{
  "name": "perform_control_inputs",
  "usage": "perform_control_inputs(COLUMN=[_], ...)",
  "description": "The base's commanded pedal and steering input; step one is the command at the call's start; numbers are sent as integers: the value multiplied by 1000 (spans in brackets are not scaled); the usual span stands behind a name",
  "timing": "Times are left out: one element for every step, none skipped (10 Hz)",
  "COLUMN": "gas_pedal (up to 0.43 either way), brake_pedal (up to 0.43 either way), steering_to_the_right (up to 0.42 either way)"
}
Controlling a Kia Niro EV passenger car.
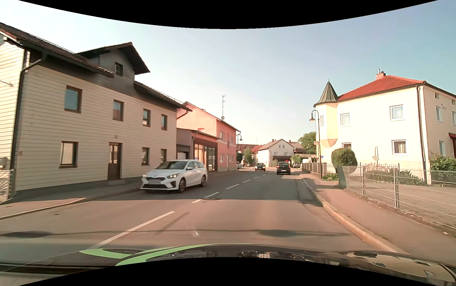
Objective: Follow the waypoints while adhering to traffic rules and regulations
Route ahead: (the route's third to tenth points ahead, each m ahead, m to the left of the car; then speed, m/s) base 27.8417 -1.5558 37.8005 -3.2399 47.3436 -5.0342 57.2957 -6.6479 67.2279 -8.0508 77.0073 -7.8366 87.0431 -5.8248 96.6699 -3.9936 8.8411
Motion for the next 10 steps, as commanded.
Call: perform_control_inputs(gas_pedal=[157, 157, 157, 157, 157, 157, 157, 157, 150, 150], brake_pedal=[0, 0, 0, 0, 0, 0, 0, 0, 0, 0], steering_to_the_right=[121, 120, 114, 103, 93, 92, 90, 85, 72, 60])
